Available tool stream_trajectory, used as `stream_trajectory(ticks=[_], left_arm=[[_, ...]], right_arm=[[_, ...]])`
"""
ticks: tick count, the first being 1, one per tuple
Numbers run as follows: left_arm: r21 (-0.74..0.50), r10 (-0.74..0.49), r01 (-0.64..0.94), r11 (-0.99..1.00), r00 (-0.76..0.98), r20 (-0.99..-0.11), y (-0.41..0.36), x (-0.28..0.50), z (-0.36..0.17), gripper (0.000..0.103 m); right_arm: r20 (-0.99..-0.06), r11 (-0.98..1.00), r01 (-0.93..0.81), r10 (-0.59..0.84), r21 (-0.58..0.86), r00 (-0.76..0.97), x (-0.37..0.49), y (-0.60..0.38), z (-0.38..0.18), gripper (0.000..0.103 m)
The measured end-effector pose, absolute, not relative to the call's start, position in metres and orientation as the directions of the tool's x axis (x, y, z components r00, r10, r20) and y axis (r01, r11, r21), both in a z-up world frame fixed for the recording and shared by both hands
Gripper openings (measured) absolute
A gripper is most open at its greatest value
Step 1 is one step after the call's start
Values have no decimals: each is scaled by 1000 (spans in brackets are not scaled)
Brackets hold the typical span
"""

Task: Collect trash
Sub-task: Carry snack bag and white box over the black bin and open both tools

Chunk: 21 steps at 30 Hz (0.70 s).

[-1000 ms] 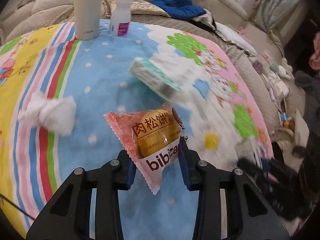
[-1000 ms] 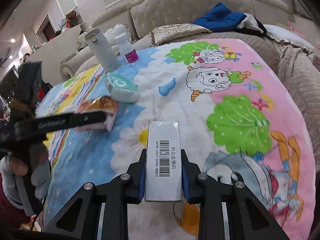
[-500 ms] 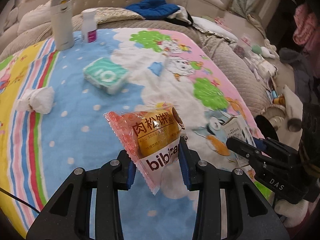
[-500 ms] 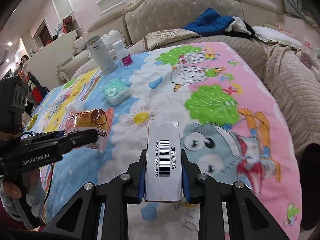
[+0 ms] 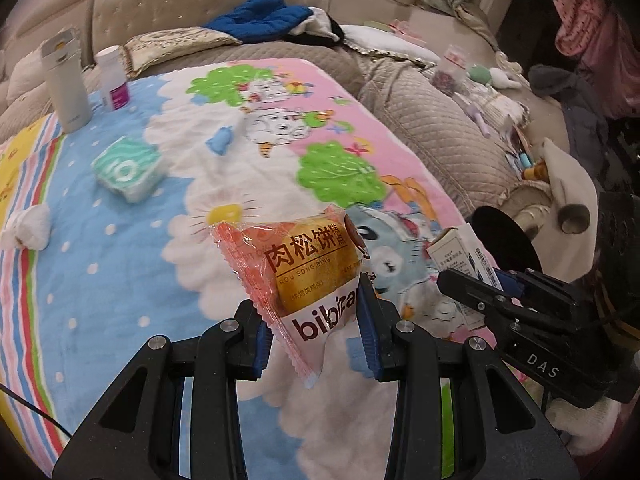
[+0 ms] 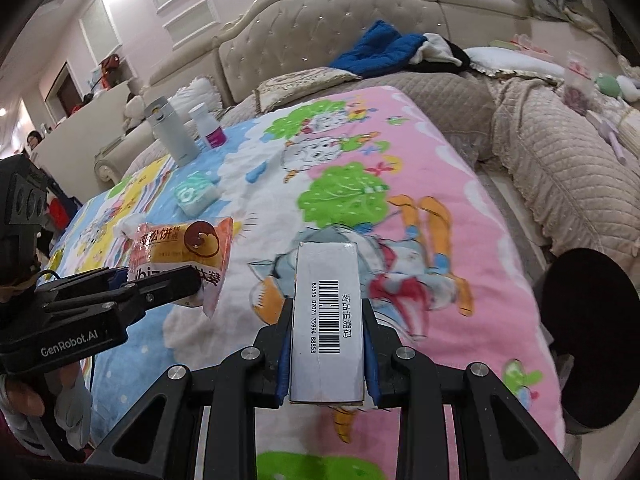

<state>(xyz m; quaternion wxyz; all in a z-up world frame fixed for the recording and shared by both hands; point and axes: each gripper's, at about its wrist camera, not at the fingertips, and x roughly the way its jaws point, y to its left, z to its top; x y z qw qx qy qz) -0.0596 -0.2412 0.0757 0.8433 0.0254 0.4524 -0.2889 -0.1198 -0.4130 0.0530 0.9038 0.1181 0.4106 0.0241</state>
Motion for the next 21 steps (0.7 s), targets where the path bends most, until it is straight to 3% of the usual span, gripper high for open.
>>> stream_trajectory(ticks=[21], left_arm=[[-198, -493, 610, 768, 364, -790, -322, -77, 70, 35]], right_arm=[[-734, 947, 206, 45, 248, 677, -158, -489, 51, 28]])
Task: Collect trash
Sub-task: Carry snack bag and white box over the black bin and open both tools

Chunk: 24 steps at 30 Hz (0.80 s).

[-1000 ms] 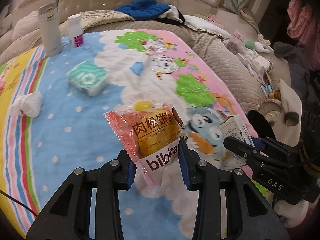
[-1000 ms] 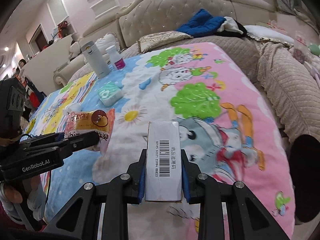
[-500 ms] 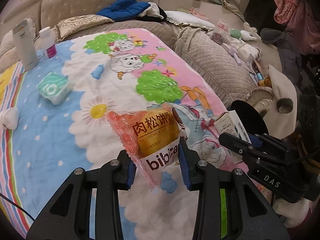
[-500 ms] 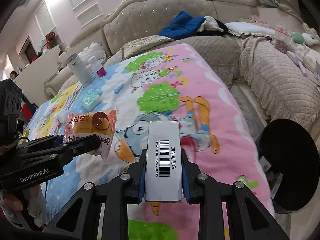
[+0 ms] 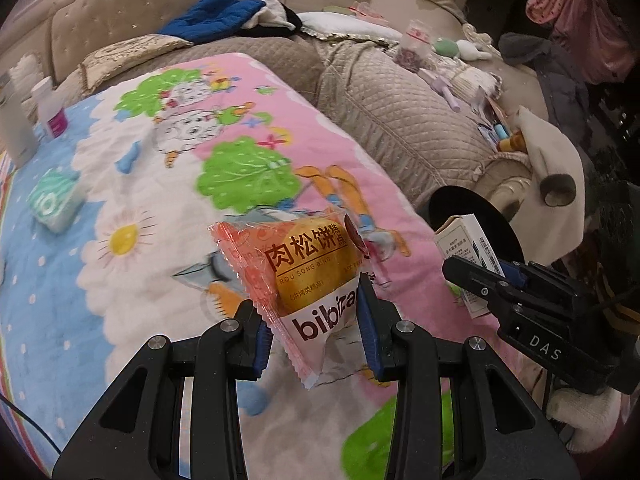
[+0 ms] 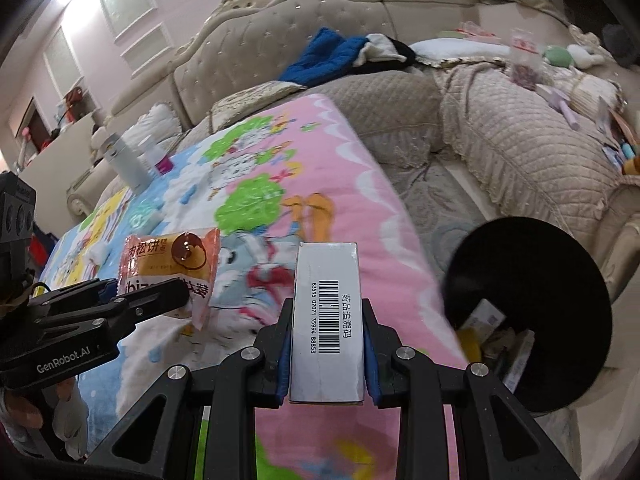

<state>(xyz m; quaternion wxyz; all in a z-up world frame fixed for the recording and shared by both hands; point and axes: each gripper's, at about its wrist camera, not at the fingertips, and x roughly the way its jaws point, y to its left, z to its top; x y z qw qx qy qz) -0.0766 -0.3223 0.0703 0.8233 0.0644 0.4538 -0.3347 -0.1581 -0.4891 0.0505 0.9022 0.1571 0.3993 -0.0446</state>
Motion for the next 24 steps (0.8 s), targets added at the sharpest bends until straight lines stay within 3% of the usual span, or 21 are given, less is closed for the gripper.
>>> stream_trajectory(ticks=[24], left_arm=[[-254, -547, 706, 661, 221, -807, -429, -87, 52, 35]], right_arm=[[-769, 887, 382, -48, 261, 637, -190, -583, 23, 28]])
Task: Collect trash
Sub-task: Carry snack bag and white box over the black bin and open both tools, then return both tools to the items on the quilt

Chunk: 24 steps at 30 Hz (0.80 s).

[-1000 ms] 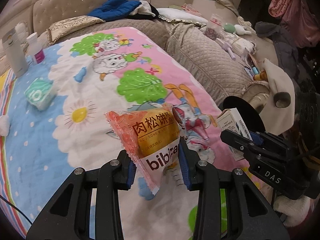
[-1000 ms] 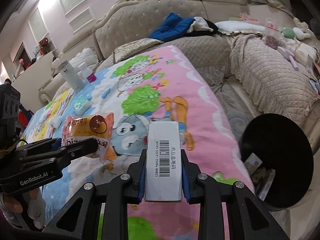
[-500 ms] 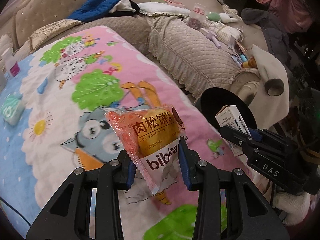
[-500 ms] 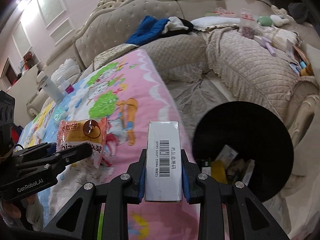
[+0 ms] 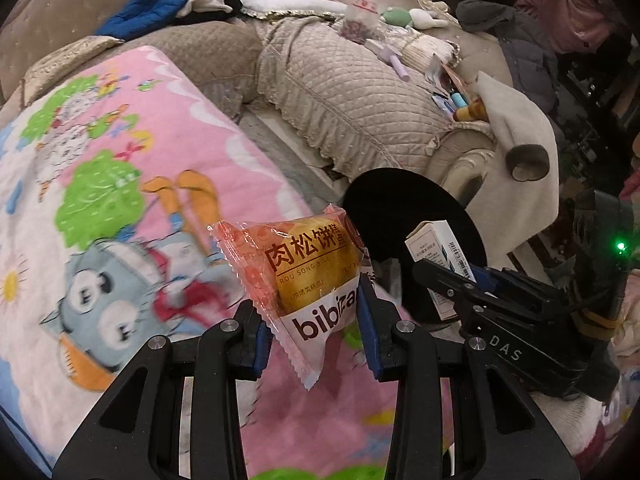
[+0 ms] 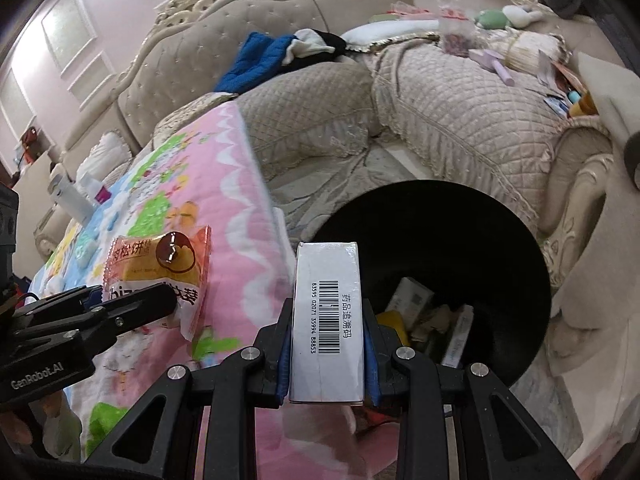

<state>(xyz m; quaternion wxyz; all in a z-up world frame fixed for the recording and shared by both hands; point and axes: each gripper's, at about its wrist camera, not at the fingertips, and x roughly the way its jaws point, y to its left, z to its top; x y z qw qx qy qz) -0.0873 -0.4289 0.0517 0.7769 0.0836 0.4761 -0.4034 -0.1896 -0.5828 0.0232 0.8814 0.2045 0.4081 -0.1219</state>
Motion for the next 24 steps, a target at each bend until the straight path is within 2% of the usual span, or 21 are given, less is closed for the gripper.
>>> stream_trajectory(ticks=[16, 18, 19, 20, 21, 22, 24], left_arm=[[-329, -581, 719, 612, 127, -804, -481, -83, 43, 36], [-361, -602, 717, 596, 101, -792, -485, -82, 42, 38], [-380, -616, 718, 583, 85, -783, -486, -82, 42, 42], [-397, -632, 719, 570, 76, -772, -486, -82, 43, 46], [-403, -642, 720, 565, 76, -763, -486, -82, 44, 54], [-407, -652, 721, 560, 80, -754, -485, -83, 46, 58], [-399, -650, 724, 563, 89, -755, -482, -83, 49, 58]], right_arm=[[-786, 843, 482, -123, 240, 606, -192, -634, 13, 28], [-793, 836, 506, -156, 212, 589, -192, -638, 13, 41], [-792, 833, 513, -164, 208, 588, -193, -640, 13, 53], [-791, 829, 517, -164, 213, 589, -195, -641, 13, 58], [-790, 826, 517, -155, 226, 593, -197, -641, 13, 58], [-791, 824, 518, -152, 230, 593, -197, -642, 13, 58], [-796, 819, 524, -150, 233, 587, -200, -642, 11, 58]])
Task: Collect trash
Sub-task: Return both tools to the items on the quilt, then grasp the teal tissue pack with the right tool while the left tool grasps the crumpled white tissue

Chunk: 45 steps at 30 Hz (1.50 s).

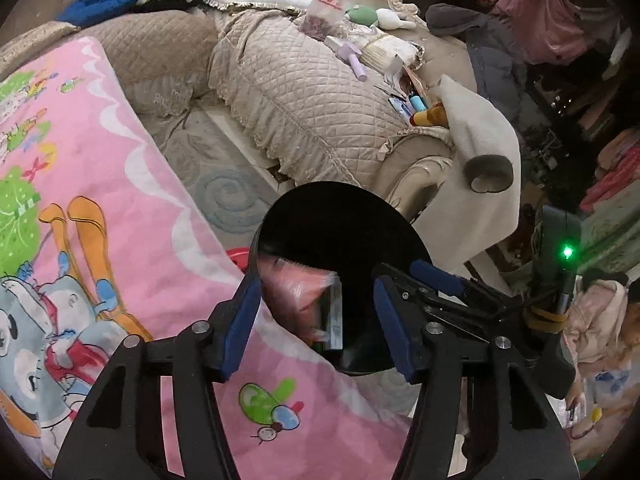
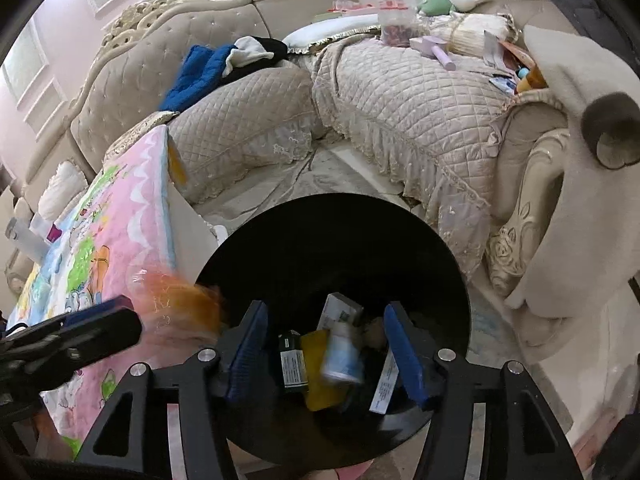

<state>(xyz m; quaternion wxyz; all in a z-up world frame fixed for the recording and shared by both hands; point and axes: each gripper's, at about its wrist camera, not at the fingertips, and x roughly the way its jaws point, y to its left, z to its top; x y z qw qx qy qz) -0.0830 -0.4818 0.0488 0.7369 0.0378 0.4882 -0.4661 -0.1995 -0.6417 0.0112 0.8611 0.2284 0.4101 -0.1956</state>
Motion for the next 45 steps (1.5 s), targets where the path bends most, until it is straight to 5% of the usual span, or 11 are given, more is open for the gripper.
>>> stream_trajectory(ticks=[20, 45], left_arm=[[-220, -491, 598, 771, 339, -802, -352, -56, 64, 58], [-228, -235, 76, 971, 506, -830, -51, 32, 69, 58]], right_arm=[[-767, 907, 342, -33, 247, 640, -152, -548, 44, 61], [-779, 958, -186, 286, 219, 558, 10, -297, 35, 71]])
